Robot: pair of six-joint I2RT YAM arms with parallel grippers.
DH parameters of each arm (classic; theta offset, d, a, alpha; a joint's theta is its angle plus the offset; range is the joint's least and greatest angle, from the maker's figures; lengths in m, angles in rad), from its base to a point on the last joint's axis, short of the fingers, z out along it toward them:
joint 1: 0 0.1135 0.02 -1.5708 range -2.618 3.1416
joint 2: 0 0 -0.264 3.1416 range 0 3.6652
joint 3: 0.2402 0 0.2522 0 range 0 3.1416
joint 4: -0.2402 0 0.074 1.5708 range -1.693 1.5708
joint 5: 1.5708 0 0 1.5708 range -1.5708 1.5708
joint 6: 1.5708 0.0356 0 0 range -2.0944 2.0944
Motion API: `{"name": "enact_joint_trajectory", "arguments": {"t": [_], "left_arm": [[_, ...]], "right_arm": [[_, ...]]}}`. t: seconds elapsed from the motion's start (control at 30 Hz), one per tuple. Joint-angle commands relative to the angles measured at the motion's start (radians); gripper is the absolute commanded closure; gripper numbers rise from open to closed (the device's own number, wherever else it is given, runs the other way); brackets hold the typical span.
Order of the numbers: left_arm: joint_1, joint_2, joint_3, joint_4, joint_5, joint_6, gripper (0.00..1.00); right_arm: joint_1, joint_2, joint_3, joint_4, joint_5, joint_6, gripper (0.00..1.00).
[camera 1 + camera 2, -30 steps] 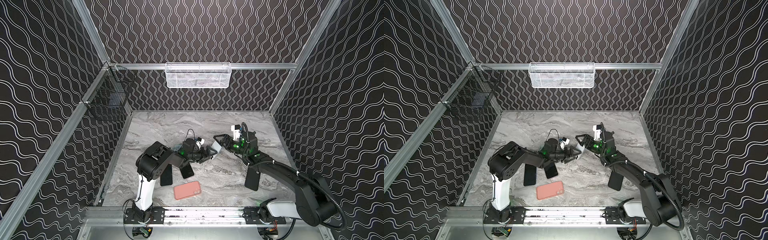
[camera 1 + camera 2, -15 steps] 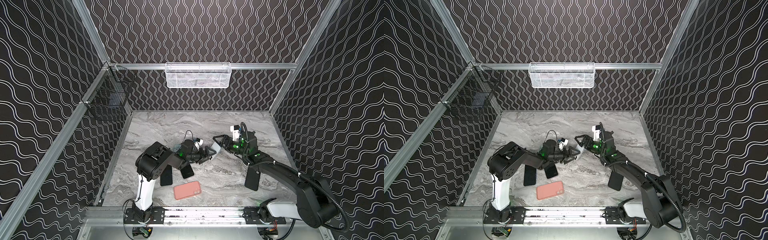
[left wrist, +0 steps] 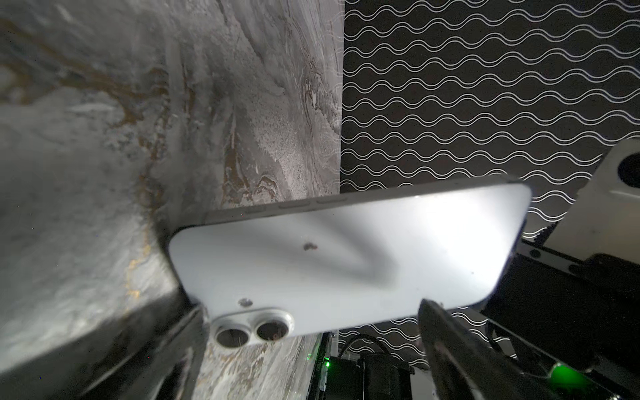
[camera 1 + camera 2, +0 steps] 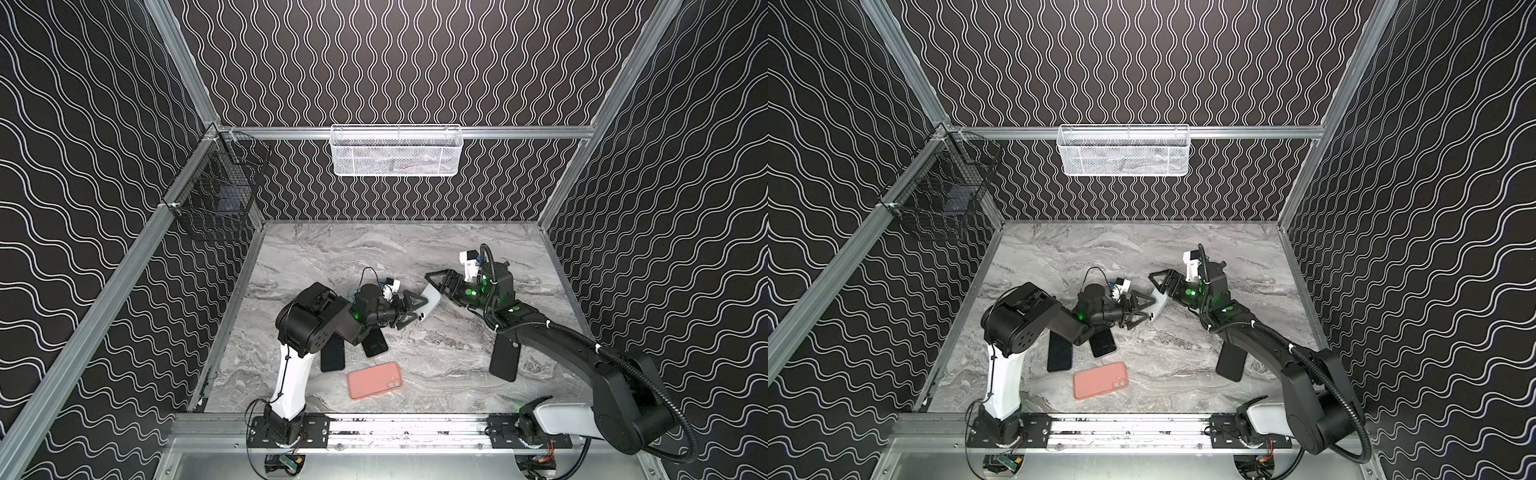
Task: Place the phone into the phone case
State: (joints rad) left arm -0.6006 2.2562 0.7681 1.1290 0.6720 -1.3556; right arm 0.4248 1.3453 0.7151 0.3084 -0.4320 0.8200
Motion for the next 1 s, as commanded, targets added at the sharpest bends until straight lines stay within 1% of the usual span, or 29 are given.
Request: {"name": "enact_joint_trajectory", "arguments": {"t": [0.0,0.03,0.13,0.33,0.6,0.97], "left_arm": [[0.001,0.018,-0.005,-0.134,-0.049,0.027,0.02],[0.003,0.017,-0.004,-0.138,-0.049,0.028,0.02],[0.006,0.013,-0.006,-0.139,-0.052,0.029,0.02],[0.012,-0.003,-0.018,-0.161,-0.058,0.045,0.02],[0.013,0.001,-0.015,-0.158,-0.058,0.044,0.02],[0.025,-0.056,0.002,-0.309,-0.080,0.134,0.02]], "right_arm": [[0.006,0.008,-0.001,-0.155,-0.045,0.027,0.12],[0.033,0.008,0.001,-0.155,-0.046,0.027,0.12],[0.036,0.006,0.007,-0.173,-0.041,0.020,0.12],[0.037,-0.004,0.016,-0.291,0.035,-0.027,0.11],[0.036,-0.004,0.004,-0.267,0.021,-0.019,0.11],[0.036,0.007,-0.012,-0.373,0.039,-0.061,0.11]]}}
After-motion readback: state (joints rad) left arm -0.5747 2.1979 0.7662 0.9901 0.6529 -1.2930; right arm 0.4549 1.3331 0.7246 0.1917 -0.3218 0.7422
